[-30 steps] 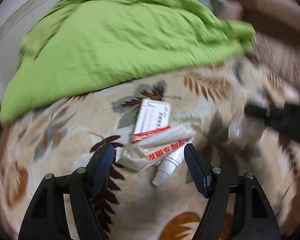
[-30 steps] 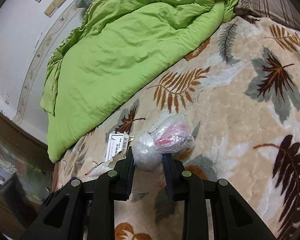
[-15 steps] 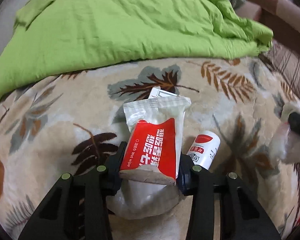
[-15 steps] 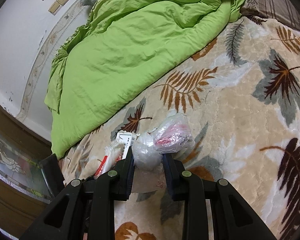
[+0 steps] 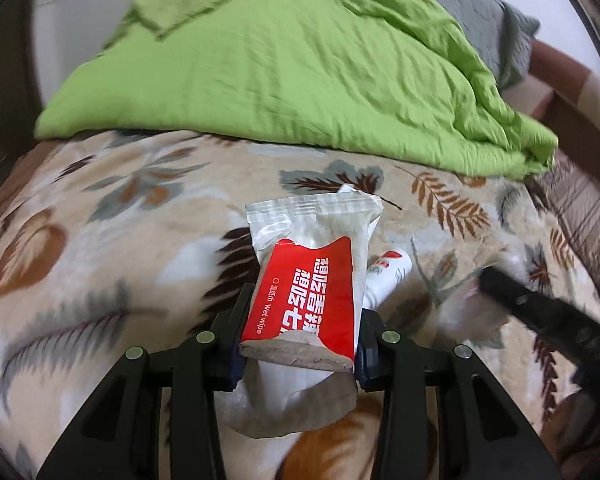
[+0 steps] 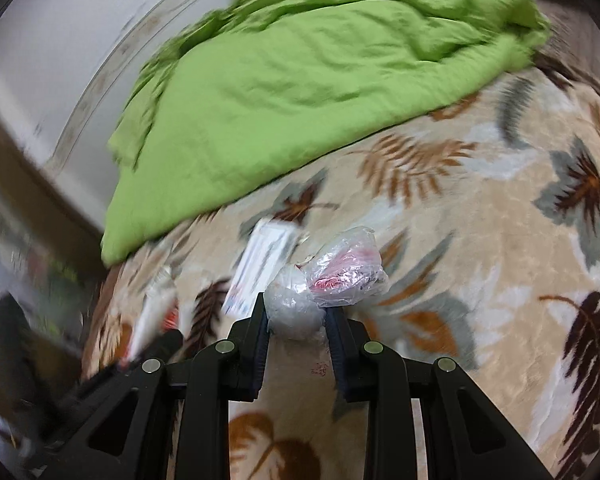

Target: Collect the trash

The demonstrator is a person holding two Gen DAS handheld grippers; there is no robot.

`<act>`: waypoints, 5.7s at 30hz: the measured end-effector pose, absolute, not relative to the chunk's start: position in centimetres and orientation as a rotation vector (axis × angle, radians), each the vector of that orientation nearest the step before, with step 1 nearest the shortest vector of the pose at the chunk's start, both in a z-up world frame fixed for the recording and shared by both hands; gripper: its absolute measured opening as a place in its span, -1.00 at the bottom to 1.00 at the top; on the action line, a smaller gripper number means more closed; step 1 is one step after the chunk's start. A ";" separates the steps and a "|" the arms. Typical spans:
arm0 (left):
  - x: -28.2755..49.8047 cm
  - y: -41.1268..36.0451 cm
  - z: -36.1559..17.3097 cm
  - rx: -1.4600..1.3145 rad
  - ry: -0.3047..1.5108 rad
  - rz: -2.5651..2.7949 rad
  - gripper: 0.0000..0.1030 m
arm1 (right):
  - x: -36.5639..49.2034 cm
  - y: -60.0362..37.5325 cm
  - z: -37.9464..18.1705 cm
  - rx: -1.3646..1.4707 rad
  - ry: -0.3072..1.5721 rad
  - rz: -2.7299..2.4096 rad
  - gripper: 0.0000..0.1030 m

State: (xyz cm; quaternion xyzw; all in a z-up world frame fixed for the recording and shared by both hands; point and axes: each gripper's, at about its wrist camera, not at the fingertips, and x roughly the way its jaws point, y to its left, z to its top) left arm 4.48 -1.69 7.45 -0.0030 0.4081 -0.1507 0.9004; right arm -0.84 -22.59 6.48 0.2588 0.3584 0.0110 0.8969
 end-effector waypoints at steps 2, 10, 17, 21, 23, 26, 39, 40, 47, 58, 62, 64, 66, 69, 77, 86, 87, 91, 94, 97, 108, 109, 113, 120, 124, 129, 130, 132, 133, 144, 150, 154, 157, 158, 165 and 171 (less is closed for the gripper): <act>2.5 -0.8 8.0 -0.011 0.837 -0.285 -0.24 | -1.5 -21.1 6.9 0.463 0.739 0.065 -0.43; -5.6 1.7 9.3 -0.027 0.794 -0.234 -0.23 | -6.1 -19.7 7.7 0.311 0.738 0.132 -0.44; -10.8 2.4 8.5 -0.022 0.770 -0.187 -0.23 | -12.0 -18.7 8.4 0.227 0.725 0.169 -0.43; -12.0 2.2 7.8 -0.013 0.763 -0.161 -0.23 | -14.2 -18.6 8.3 0.192 0.726 0.172 -0.43; -12.3 1.9 7.7 0.014 0.752 -0.160 -0.23 | -15.1 -18.8 8.4 0.177 0.719 0.161 -0.43; -12.6 1.3 7.6 0.041 0.732 -0.159 -0.23 | -15.9 -19.2 8.5 0.172 0.708 0.158 -0.43; -11.9 0.4 7.0 0.067 0.742 -0.148 -0.23 | -15.0 -18.9 8.0 0.189 0.729 0.187 -0.43; -11.9 0.4 7.0 0.068 0.741 -0.147 -0.23 | -15.1 -18.7 8.0 0.184 0.726 0.189 -0.43; -11.8 0.6 6.9 0.080 0.733 -0.150 -0.23 | -15.1 -18.4 7.9 0.176 0.727 0.192 -0.43; -12.1 0.2 7.2 0.099 0.716 -0.148 -0.23 | -15.0 -18.5 7.8 0.174 0.725 0.193 -0.43; -12.2 0.1 7.2 0.112 0.709 -0.148 -0.23 | -15.0 -18.5 7.9 0.173 0.724 0.195 -0.43; -12.2 0.1 7.2 0.113 0.709 -0.148 -0.23 | -15.0 -18.5 7.9 0.173 0.724 0.195 -0.43; -12.2 0.1 7.3 0.113 0.709 -0.147 -0.23 | -15.1 -18.5 7.9 0.173 0.724 0.195 -0.43; -12.3 0.0 7.2 0.112 0.709 -0.147 -0.23 | -15.1 -18.5 7.9 0.173 0.723 0.197 -0.43; -12.4 -0.1 7.3 0.113 0.709 -0.147 -0.23 | -15.1 -18.5 7.9 0.174 0.723 0.196 -0.43; -12.4 -0.2 7.3 0.115 0.708 -0.147 -0.23 | -15.1 -18.5 7.9 0.173 0.722 0.197 -0.43; -12.4 -0.2 7.3 0.115 0.708 -0.147 -0.23 | -15.1 -18.5 7.8 0.173 0.723 0.197 -0.43; -12.5 -0.2 7.3 0.116 0.707 -0.147 -0.23 | -15.1 -18.5 7.9 0.175 0.722 0.195 -0.43; -12.5 -0.2 7.3 0.115 0.707 -0.147 -0.23 | -15.1 -18.5 8.2 0.180 0.719 0.192 -0.43; -12.5 -0.3 7.2 0.115 0.707 -0.148 -0.23 | -15.1 -18.5 8.4 0.188 0.713 0.190 -0.43; -12.6 -0.5 7.3 0.120 0.705 -0.158 -0.23 | -15.9 -19.9 8.7 0.280 0.710 0.189 -0.43; -12.6 -0.5 7.3 0.121 0.704 -0.159 -0.23 | -16.1 -20.0 8.7 0.286 0.711 0.188 -0.42; -12.6 -0.9 7.4 0.130 0.697 -0.166 -0.23 | -16.9 -20.5 8.9 0.300 0.712 0.186 -0.42; -14.0 -2.2 7.6 0.164 0.678 -0.184 -0.23 | -18.8 -21.9 9.3 0.314 0.704 0.180 -0.41; -14.5 -2.7 7.9 0.171 0.672 -0.201 -0.22 | -19.9 -23.2 9.5 0.331 0.698 0.166 -0.41; -15.4 -4.1 8.5 0.193 0.664 -0.232 -0.22 | -21.6 -25.0 10.1 0.343 0.681 0.141 -0.41; -15.6 -4.3 8.6 0.197 0.661 -0.240 -0.22 | -21.9 -25.3 10.3 0.344 0.677 0.135 -0.41; -16.2 -5.0 8.8 0.201 0.658 -0.263 -0.22 | -22.7 -26.1 10.6 0.349 0.669 0.119 -0.41; -16.4 -5.4 9.0 0.204 0.659 -0.275 -0.23 | -23.2 -26.6 10.8 0.352 0.665 0.110 -0.41; -20.4 -12.3 12.0 0.205 0.687 -0.591 -0.23 | -30.6 -34.7 12.3 0.389 0.646 -0.068 -0.41; -23.6 -18.3 13.2 0.204 0.738 -0.824 -0.23 | -36.5 -40.7 13.0 0.422 0.646 -0.226 -0.41; -25.6 -22.4 13.4 0.218 0.779 -0.947 -0.23 | -40.0 -43.7 13.5 0.442 0.641 -0.309 -0.40; -27.0 -25.1 13.2 0.232 0.798 -1.004 -0.23 | -42.2 -45.2 13.7 0.454 0.640 -0.356 -0.40; -27.7 -26.1 13.1 0.237 0.812 -1.034 -0.23 | -42.9 -45.6 13.6 0.459 0.642 -0.370 -0.40; -31.1 -30.6 11.8 0.304 0.856 -1.147 -0.23 | -44.8 -47.1 12.0 0.491 0.672 -0.388 -0.39; -31.8 -32.0 11.1 0.318 0.892 -1.177 0.15 | -44.7 -47.5 10.7 0.546 0.691 -0.363 -0.13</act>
